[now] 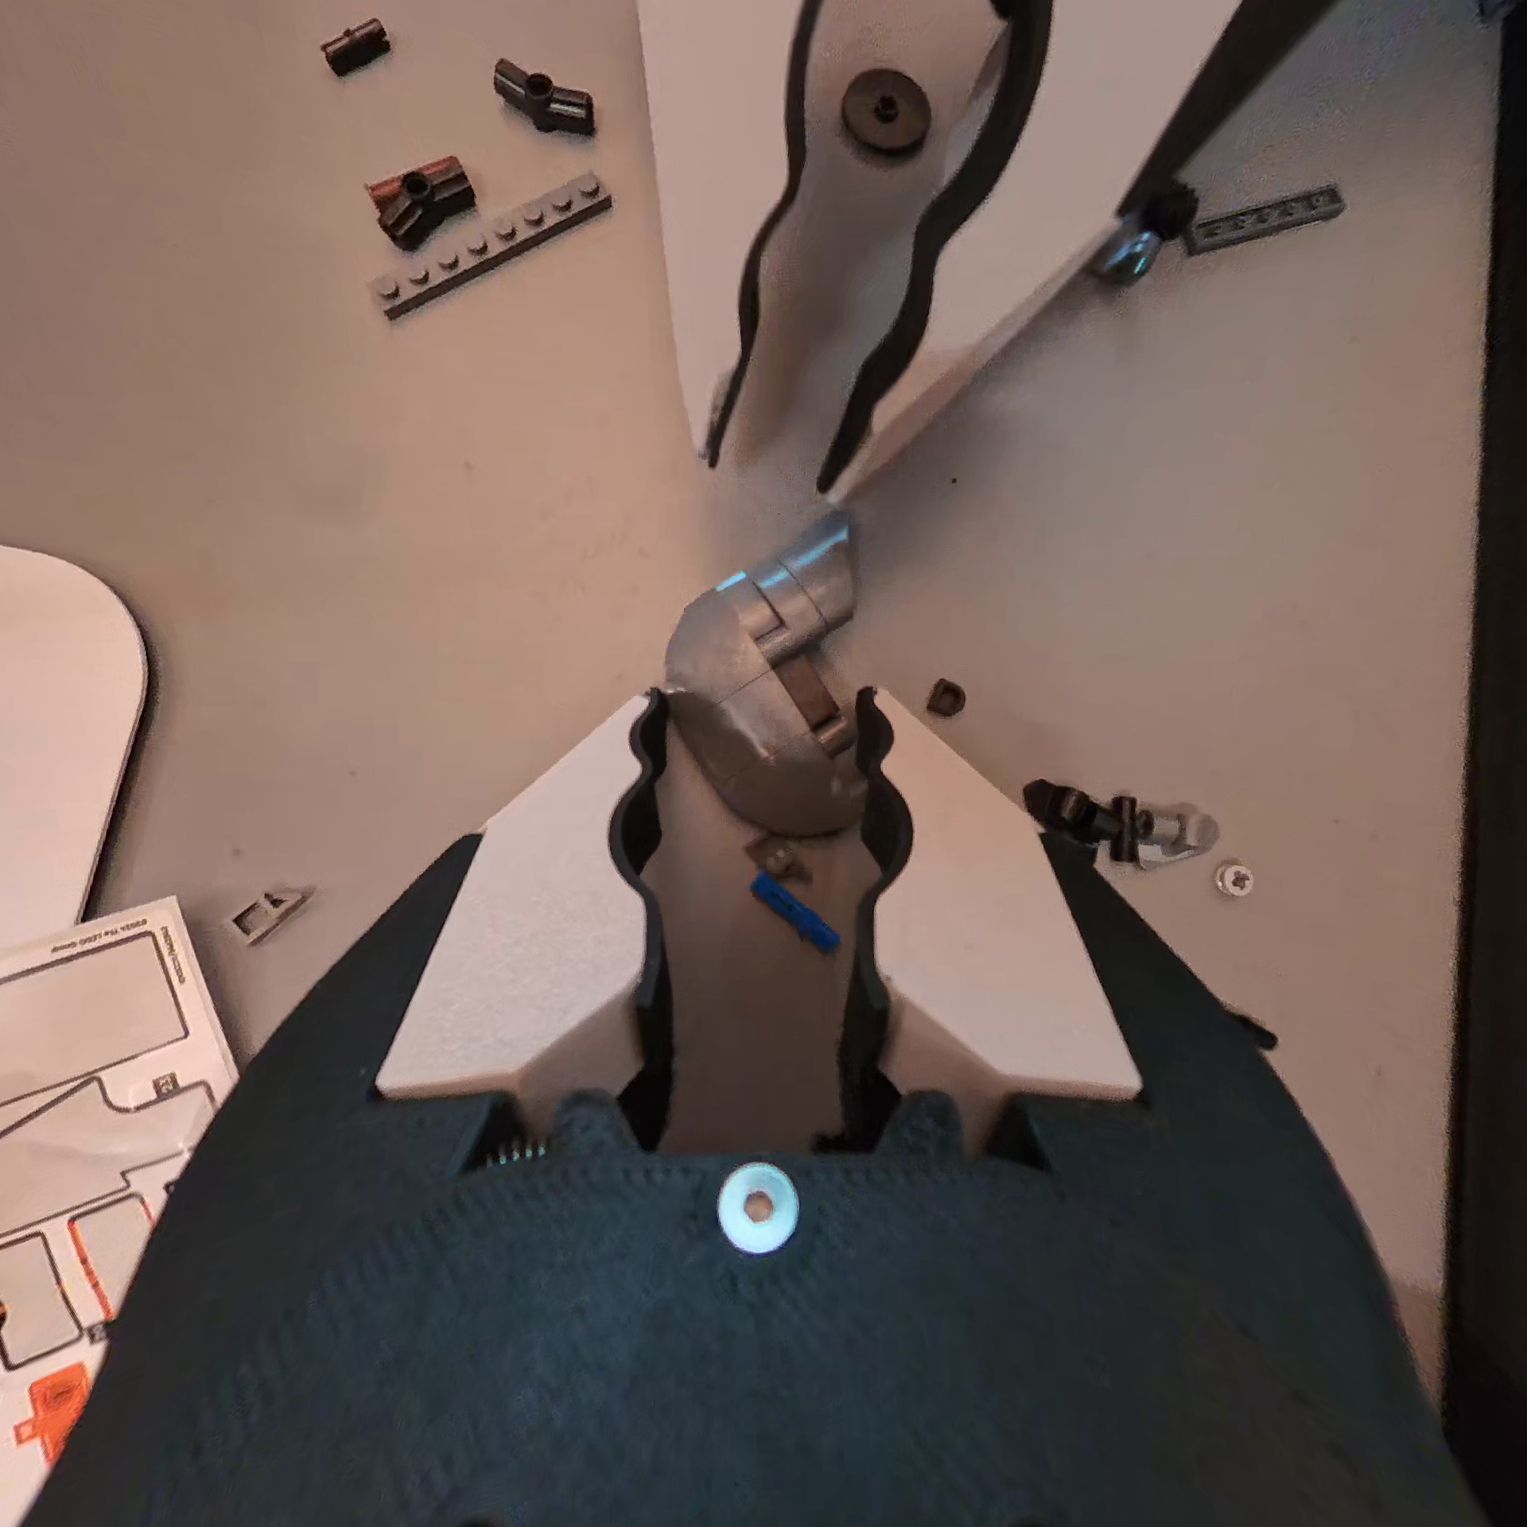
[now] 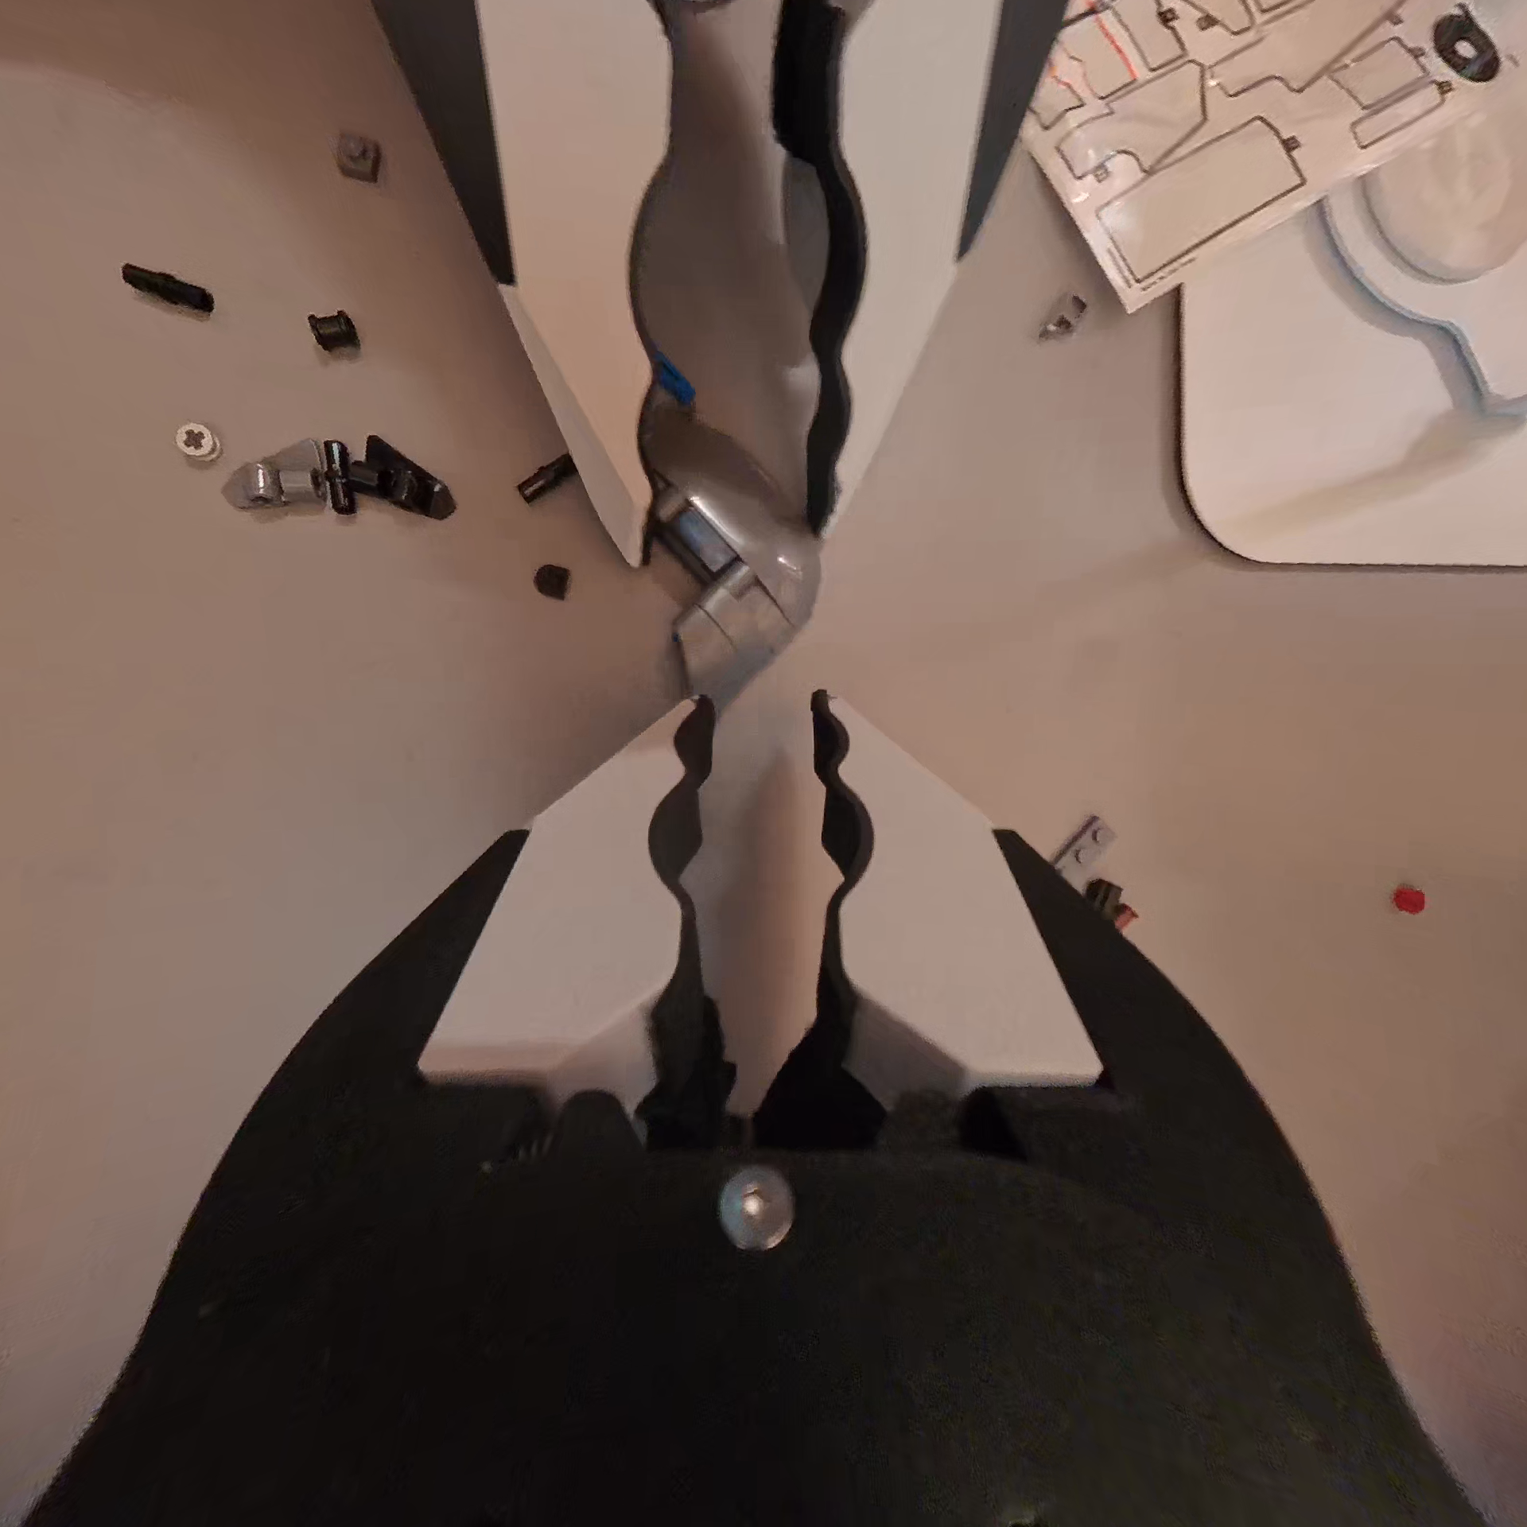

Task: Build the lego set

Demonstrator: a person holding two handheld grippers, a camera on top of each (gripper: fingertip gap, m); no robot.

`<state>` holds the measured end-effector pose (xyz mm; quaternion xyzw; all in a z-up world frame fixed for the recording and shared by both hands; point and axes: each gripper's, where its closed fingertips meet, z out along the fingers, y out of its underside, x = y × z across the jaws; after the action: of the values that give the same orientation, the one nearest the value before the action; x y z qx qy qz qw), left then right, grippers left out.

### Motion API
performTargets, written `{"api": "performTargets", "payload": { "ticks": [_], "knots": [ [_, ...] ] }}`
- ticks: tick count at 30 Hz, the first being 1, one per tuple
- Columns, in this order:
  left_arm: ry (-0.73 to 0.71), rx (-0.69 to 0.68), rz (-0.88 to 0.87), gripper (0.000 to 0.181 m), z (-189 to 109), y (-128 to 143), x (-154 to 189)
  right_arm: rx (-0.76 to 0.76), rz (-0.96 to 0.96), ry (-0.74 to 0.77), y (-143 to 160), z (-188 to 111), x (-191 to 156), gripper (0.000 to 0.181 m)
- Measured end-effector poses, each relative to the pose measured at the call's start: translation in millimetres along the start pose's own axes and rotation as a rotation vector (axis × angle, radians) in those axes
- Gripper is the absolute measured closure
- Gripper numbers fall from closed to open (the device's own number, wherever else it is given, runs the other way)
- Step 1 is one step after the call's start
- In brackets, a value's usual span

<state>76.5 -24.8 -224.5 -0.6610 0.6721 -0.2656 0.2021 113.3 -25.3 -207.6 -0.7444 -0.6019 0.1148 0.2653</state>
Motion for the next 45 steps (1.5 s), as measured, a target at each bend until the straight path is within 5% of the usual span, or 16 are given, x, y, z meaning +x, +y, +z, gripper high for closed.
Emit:
{"api": "performTargets", "payload": {
  "ticks": [15,23,31,45],
  "knots": [
    [-0.057,0.006,0.134,0.145,7.6,-7.7,0.3,-0.042,-0.011,-0.052,12.9,8.5,-5.7,0.155],
    [-0.218,0.01,0.273,0.145,4.2,-20.6,-9.1,0.052,0.113,-0.067,9.6,-5.8,9.2,0.154],
    [-0.379,0.103,0.414,0.146,-11.5,-51.8,-8.7,0.24,0.283,-0.235,-3.2,-17.7,9.3,0.15],
    [-0.474,0.183,0.507,0.146,-28.5,-75.8,0.9,0.404,0.41,-0.371,-17.1,-36.5,12.6,0.153]
  ]
}}
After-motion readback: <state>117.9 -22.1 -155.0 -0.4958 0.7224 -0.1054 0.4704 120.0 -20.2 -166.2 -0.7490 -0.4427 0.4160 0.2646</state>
